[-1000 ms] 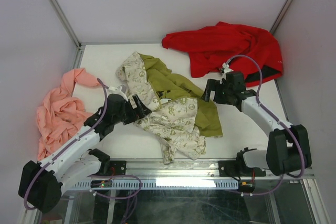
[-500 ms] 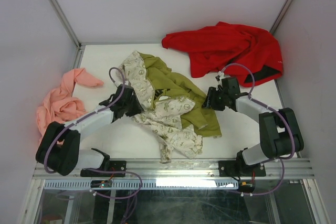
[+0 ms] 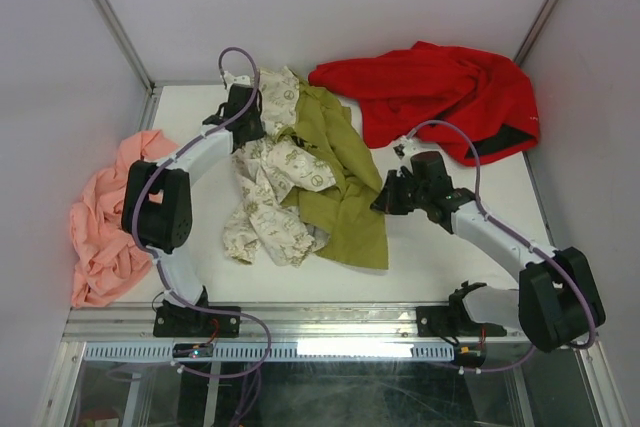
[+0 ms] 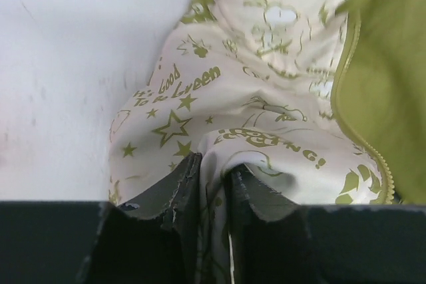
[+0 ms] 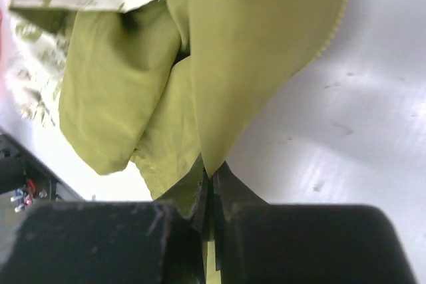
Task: Zip up the jacket
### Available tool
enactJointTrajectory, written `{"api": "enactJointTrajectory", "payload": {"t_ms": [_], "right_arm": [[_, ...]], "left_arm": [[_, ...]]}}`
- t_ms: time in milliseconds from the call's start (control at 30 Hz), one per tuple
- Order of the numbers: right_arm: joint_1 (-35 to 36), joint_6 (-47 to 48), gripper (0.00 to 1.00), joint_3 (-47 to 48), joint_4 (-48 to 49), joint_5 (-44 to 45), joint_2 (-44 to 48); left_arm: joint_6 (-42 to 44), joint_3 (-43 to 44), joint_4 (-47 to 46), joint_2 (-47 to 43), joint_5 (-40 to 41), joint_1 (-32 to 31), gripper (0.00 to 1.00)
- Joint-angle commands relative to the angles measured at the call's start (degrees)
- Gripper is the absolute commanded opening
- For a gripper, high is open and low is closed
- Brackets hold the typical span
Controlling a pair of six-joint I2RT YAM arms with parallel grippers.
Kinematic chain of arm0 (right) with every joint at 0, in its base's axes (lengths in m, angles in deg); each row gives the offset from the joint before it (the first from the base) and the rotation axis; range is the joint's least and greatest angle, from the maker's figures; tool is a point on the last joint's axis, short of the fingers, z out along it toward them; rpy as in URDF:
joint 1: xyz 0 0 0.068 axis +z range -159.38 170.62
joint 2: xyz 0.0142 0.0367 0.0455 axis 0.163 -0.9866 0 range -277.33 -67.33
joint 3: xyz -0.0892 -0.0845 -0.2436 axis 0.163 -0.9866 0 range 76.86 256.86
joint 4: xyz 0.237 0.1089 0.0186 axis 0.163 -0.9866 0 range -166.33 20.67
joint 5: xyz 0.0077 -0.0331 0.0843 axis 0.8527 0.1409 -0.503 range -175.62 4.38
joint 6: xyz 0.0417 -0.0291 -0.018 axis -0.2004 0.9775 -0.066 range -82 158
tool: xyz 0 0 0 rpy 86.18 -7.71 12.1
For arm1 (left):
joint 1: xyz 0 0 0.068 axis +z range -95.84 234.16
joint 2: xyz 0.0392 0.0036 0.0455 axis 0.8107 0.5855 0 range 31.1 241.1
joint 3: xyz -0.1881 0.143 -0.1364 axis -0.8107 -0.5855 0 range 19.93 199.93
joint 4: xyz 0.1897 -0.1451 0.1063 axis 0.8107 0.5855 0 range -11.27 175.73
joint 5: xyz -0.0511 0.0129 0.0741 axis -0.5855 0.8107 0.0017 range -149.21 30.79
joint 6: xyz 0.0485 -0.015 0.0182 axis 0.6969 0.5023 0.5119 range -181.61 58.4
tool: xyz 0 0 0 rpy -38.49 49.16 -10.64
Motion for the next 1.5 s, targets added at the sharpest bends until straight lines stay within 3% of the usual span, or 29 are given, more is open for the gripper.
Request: {"api": "enactJointTrajectory", "payload": {"t_ms": [0, 133, 267, 400, 600, 767, 967, 1200, 1300, 1467], "right_arm": [[5.0, -3.9, 0.00, 1.0, 1.5, 1.9, 3.1], [6.7, -4.9, 0.00, 0.8, 2.8, 4.1, 2.3], [6.6, -4.7, 0.00, 0.1, 4.0, 5.5, 1.0], [6.6, -4.7, 0.00, -1.0, 6.1, 6.1, 0.2], [6.7, -4.1, 0.00, -2.6, 8.5, 7.9, -1.4], [6.7, -4.1, 0.00, -3.1, 9.3, 8.9, -2.3], [6.6, -4.2, 0.00, -3.5, 9.5, 9.5, -2.2], [6.6, -4.2, 0.01, -3.6, 9.1, 10.0, -1.9], [6.6, -4.2, 0.02, -3.6, 9.2, 10.3, -2.1], [6.5, -4.3, 0.02, -3.4, 9.5, 10.0, -2.6]], "left_arm": [[6.8, 6.4, 0.9, -0.4, 6.7, 0.1, 0.29], [4.9, 2.4, 2.4, -4.9, 5.3, -0.8, 0.51], [1.3, -1.8, 5.5, -10.5, 5.3, -4.2, 0.61], [-0.3, -5.2, 6.4, -16.0, 5.4, -13.0, 0.71], [-1.0, -4.9, 7.3, -17.5, 4.8, -24.3, 0.78], [0.1, -2.1, 6.6, -11.1, 8.0, -30.4, 0.79], [1.2, 3.0, 6.5, -1.5, 8.9, -32.7, 0.78], [1.4, 3.0, 6.3, 1.7, 15.7, -33.9, 0.77], [2.2, 2.3, 6.3, 1.1, 19.2, -33.9, 0.73], [2.0, 0.0, 5.3, -1.5, 20.8, -33.5, 0.58]]}}
